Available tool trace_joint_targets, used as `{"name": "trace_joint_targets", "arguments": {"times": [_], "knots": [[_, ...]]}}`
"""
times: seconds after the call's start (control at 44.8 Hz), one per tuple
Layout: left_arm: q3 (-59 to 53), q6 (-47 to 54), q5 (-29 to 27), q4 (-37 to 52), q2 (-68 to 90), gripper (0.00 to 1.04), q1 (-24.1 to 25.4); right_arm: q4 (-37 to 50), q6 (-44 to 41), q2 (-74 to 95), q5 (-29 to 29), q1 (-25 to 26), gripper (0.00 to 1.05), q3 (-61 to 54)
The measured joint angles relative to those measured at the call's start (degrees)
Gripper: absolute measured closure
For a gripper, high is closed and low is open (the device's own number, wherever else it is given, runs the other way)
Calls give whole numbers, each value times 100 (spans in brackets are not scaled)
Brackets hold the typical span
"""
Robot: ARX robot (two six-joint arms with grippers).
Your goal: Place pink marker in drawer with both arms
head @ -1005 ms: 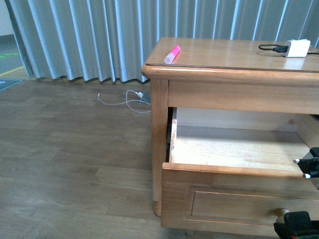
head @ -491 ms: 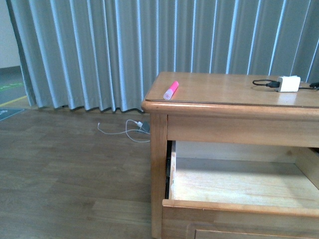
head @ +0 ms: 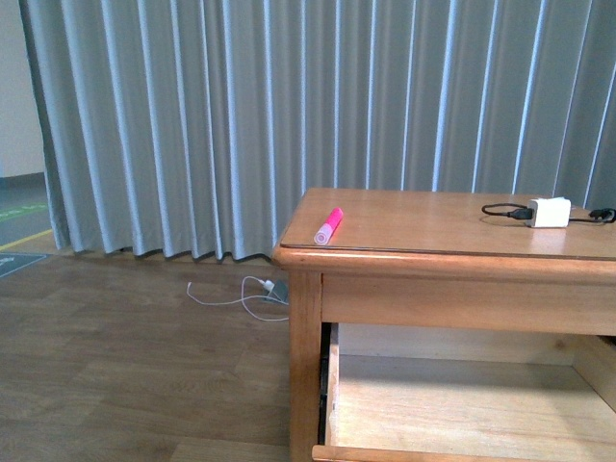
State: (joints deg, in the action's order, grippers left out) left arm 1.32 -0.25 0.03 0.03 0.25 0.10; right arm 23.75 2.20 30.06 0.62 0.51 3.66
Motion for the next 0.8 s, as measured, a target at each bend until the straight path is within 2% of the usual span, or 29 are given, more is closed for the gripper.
{"name": "trace_joint_targets", "arguments": {"times": [0.045,0.179,0.201,0.246,0.335,0.447,0.514,0.804], "knots": [[0,0,-2,0,0,6,0,81,-79,-177,-59,-24,46,-28],[0,0,-2,0,0,6,0,-92,-144,-479,-59,-28,68,-118],[0,0,-2,0,0,6,0,-116,-181,-507,-61,-28,69,-133],[0,0,-2,0,0,6,0,-131,-181,-538,-61,-31,63,-157],[0,0,-2,0,0,6,0,-140,-184,-560,-59,-31,42,-162],[0,0,-2,0,0,6,0,-140,-184,-562,-59,-31,24,-162],[0,0,-2,0,0,6,0,-140,-181,-564,-59,-31,8,-162],[0,0,-2,0,0,6,0,-140,-184,-566,-59,-31,9,-162]]}}
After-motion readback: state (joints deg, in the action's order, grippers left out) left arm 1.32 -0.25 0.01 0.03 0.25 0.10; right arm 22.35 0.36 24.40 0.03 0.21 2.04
